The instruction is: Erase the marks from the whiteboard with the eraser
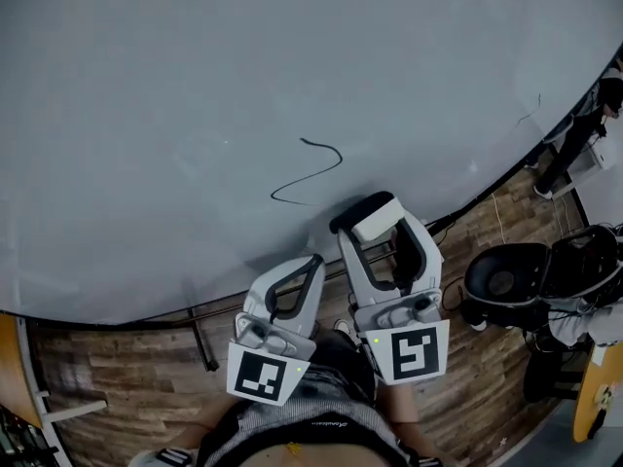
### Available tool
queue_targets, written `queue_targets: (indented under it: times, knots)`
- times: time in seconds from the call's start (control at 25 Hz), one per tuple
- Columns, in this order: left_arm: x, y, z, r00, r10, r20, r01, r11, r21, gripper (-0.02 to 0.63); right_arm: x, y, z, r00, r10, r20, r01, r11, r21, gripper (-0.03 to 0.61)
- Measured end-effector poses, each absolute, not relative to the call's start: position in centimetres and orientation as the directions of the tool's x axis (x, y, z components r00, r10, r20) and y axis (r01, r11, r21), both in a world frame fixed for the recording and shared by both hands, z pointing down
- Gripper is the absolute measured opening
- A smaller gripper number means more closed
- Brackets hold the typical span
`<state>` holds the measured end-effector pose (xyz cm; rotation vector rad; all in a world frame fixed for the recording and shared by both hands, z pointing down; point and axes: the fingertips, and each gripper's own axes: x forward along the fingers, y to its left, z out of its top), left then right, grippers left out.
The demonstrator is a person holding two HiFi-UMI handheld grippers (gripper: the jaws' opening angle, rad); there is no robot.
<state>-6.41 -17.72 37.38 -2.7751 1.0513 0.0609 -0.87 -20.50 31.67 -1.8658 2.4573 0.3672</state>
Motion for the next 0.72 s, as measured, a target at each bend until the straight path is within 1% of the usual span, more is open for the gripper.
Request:
queue_targets:
  times: [0.16,0.28,0.36,0.56,0.72]
  knots:
    - [-6.9,-19.7,38.0,0.623,-0.775,-0.107,-0.781,-0.607,-0.146,0.003,-1.2,-22.4,31.9,-0.395,-0.905,-0.161,-0.911,0.363,0.195,0.265]
    - [-6.1,-17.4,35.6,0.528,-0.845,-0.089,-0.846,-0.515,-0.136,0.003,-0.3,-20.1,29.1,-0.461,-0.868,-0.183,-0.883,0.429,0.190,0.264]
    - [-6.3,-16.0,34.8,0.490,-0.867,-0.091,-0.868,-0.476,-0.140,0.003,-0.1,-18.7,28.1,-0.459,-0.864,-0.205,-0.884,0.423,0.199,0.264]
    - [-8.3,-14.9,36.5,0.341,-0.937,-0.072,-0.934,-0.329,-0.138,0.003,-1.0,-18.1,28.4,-0.454,-0.855,-0.253,-0.883,0.391,0.261,0.262]
    - [-10.2,-14.9,35.6,0.284,-0.958,-0.049,-0.953,-0.276,-0.125,0.003,-1.7,-18.2,27.2,-0.430,-0.865,-0.258,-0.884,0.346,0.313,0.262]
